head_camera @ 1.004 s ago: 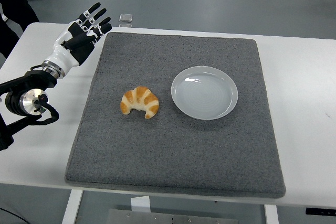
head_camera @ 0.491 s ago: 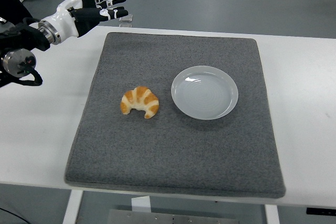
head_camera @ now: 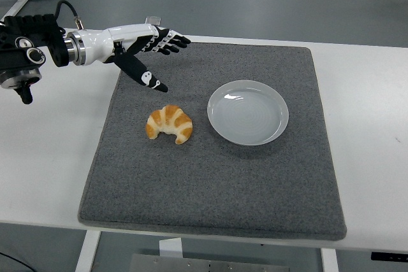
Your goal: Place the bread on the plate
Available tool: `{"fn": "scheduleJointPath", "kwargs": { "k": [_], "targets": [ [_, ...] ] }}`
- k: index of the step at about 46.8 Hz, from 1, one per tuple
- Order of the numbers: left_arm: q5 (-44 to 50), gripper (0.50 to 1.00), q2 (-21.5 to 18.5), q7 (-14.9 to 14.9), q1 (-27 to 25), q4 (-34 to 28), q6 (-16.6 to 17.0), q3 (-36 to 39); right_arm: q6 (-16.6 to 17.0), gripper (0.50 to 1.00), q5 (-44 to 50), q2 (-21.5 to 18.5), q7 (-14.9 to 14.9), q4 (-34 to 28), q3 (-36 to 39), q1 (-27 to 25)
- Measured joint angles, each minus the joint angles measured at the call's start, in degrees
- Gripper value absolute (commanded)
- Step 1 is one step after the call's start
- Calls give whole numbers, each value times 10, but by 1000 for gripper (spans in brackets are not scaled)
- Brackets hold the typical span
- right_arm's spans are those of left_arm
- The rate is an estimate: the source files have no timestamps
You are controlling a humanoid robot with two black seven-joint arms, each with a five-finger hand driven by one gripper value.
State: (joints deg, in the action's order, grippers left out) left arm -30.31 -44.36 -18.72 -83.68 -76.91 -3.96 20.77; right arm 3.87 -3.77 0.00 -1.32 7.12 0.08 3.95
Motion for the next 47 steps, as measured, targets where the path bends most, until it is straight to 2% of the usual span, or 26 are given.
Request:
{"fn": "scheduleJointPath", "kwargs": {
  "k": [7,18,27,33,47],
  "targets": [
    [-76,988,3,-1,43,-7,52,-5,0,952,0,0,0,0,0,0],
    [-118,986,9,-10,87,-25,101,-14,0,954,0,0,0,0,0,0],
    [-129,973,30,-24,125,-14,114,-41,-1,952,0,0,0,-1,0,-1],
    [-139,971,62,-44,157,22,126,-52,-1,952,0,0,0,-1,-1,-1],
    [-141,971,110,-65,196,75,163,-54,-1,954,0,0,0,-2,-1,-3]
  ]
}}
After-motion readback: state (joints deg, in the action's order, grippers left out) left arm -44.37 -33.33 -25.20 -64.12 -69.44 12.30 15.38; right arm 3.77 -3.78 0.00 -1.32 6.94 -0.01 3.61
